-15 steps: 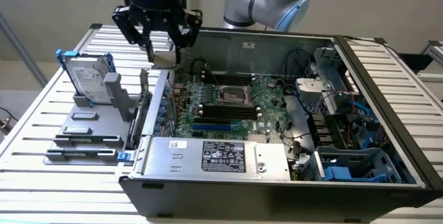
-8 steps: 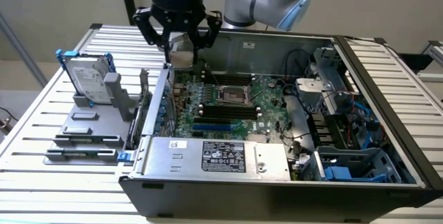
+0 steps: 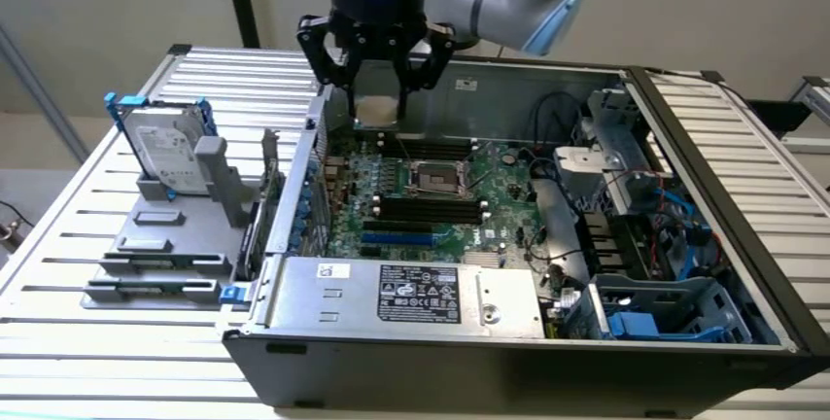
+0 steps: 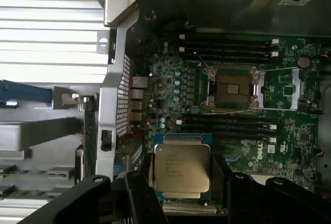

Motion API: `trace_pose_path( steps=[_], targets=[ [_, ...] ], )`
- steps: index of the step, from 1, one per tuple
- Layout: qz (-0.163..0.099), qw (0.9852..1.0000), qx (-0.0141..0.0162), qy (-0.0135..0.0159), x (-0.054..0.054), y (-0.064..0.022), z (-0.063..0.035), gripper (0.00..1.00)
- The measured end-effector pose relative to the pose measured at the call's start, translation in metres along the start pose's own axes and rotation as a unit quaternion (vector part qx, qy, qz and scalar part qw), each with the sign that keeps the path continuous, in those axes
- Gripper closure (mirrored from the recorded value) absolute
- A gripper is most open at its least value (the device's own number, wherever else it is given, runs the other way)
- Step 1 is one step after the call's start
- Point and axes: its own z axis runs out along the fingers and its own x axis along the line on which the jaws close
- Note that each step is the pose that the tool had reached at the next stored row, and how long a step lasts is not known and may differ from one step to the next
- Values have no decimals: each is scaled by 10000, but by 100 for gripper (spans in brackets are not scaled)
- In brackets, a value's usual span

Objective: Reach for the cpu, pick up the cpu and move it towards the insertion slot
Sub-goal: 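Pick up the cpu and move it towards the insertion slot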

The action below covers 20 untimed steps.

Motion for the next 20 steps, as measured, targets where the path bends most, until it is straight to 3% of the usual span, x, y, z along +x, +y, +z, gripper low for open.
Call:
trace_pose_path(
  steps=[20],
  targets=[
    [1, 10000, 24, 1, -671, 468, 100, 46]
  ],
)
